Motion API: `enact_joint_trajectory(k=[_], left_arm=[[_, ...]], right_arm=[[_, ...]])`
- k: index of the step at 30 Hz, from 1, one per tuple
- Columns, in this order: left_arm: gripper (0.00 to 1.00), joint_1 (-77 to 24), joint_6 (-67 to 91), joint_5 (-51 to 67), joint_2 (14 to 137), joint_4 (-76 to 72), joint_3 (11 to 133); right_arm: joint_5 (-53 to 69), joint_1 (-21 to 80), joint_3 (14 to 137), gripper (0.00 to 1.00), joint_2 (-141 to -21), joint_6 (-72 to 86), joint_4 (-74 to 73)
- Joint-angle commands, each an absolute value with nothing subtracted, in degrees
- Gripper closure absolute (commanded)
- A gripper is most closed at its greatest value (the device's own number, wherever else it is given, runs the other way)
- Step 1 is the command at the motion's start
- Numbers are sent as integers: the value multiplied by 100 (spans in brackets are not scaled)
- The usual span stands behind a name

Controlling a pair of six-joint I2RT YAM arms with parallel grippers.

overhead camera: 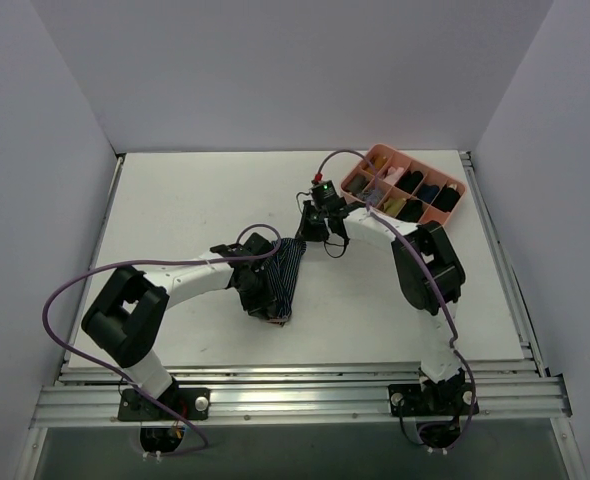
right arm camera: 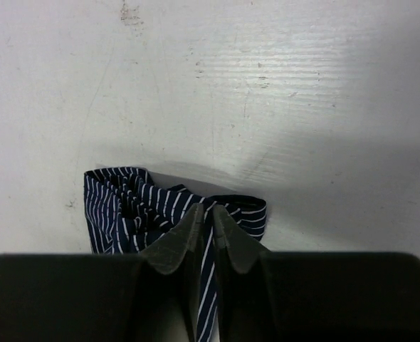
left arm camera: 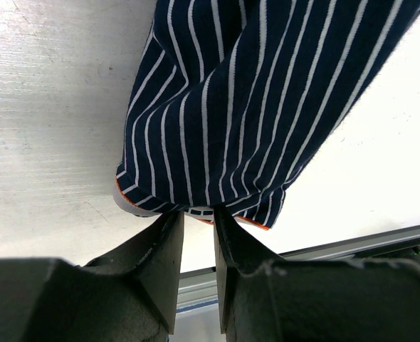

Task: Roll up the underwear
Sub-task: Fold the underwear

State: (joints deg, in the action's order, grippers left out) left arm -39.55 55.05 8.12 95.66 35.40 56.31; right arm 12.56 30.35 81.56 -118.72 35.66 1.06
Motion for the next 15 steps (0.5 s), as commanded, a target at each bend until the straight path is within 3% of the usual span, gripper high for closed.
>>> enact_joint_trajectory(k=[1,6,15], left_arm=[[69,-3999,5379,571,9650,3841,5511],[69,-3999,5370,580,9712,3850,5555],[69,-3999,5370,589,9729,3858,5599]], right_arm=[[1503,3173,8148,89,-11505,3603,157],[1494,3348,7919,81,-11373,3744,369],[1125,3621,7796,81,-11127,3885,527]])
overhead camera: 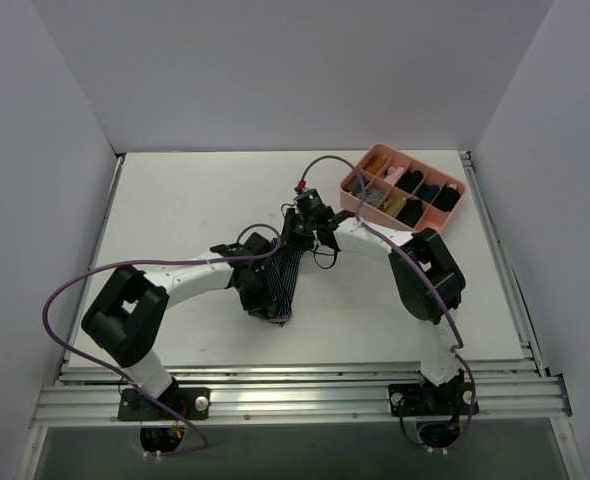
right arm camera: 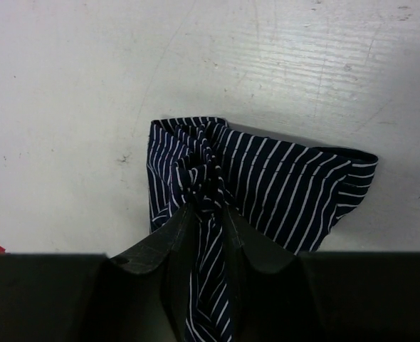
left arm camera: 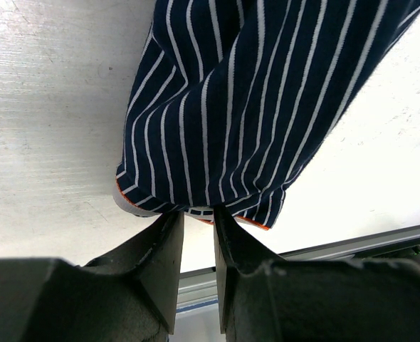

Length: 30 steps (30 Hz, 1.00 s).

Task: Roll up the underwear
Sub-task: Fold the underwear

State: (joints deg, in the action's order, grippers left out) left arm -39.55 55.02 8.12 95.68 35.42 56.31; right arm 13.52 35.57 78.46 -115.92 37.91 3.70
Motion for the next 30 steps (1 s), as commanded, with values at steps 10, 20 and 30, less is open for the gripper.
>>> enact_joint_trajectory(k=[10,20,30], left_arm=[[69,-3999,5370,580,9694,3885,5625],[69,-3999,5370,580,9703,3894,5634],[70,-3999,5353,580,9738,3920,5678]], right_arm=[[853,3762,7796,81,-11083,3894,431],[826,3762,7822,83,-11215,3876,360],[800,3762,7936,85,-11399,3832,273]])
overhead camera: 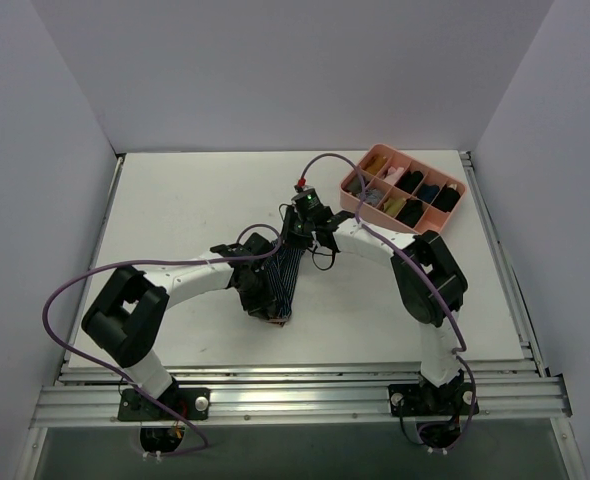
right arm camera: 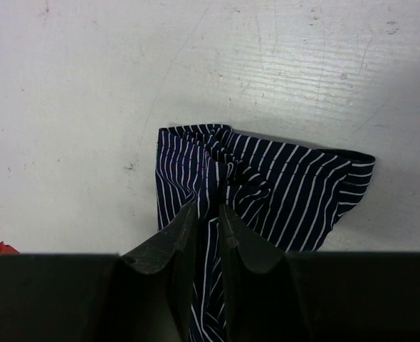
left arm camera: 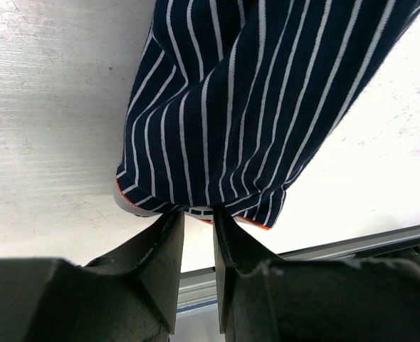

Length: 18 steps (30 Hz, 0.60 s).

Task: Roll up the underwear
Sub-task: Fold the underwear

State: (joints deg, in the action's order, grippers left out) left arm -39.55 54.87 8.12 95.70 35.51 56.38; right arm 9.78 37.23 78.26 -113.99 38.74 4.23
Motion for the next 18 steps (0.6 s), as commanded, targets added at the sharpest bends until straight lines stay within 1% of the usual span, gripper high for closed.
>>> enact_joint_trajectory(k=[1,18], left_arm=[[70,-3999,5353,580,9747,3920,5686],[70,-3999,5273,571,9852,4025,5871]], right_arm=[[809,3762,7945,85,-11417,3841,264],[800,3762,7972,88,-11654,3788,237]])
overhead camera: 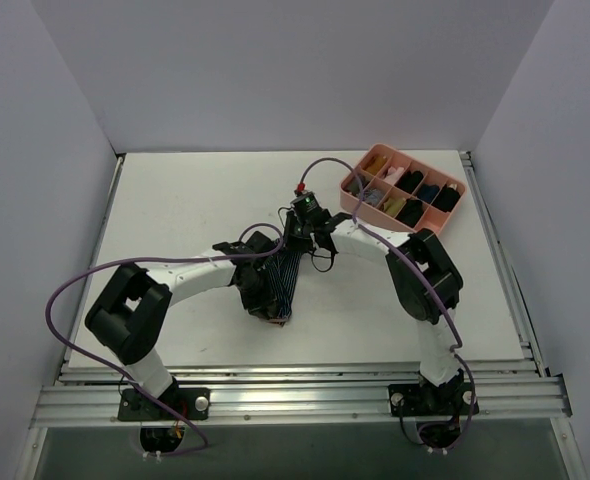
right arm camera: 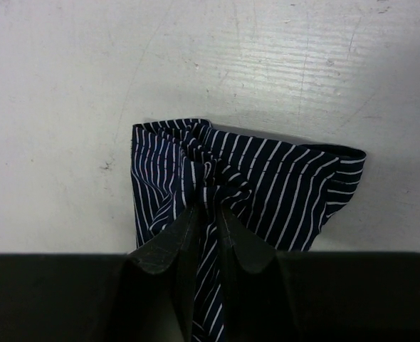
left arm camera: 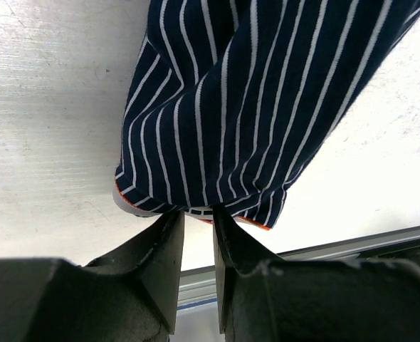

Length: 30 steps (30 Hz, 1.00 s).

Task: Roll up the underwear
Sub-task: Fold the underwear

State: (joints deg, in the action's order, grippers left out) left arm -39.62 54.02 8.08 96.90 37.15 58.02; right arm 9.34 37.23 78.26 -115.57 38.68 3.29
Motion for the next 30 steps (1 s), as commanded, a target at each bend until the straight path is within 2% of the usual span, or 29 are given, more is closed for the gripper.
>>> enact_joint_trajectory(k=[1,11,16,30], left_arm=[[70,-3999,5256,571,9861,4025,5871],[70,-3999,5212,580,9905,4052,5915],[70,-3990,5212,580,9932,4043,5924],[70,-3990,5238,615,9765,3902,5722]], right_arm=[[800,3770,7980,88,-11672,3788,237],[870,3762,8174,88,-11786,3735,237],[931,3709,8191,100,-11778,3657,220],[835,3393,7349,100,-10925,3533,281]])
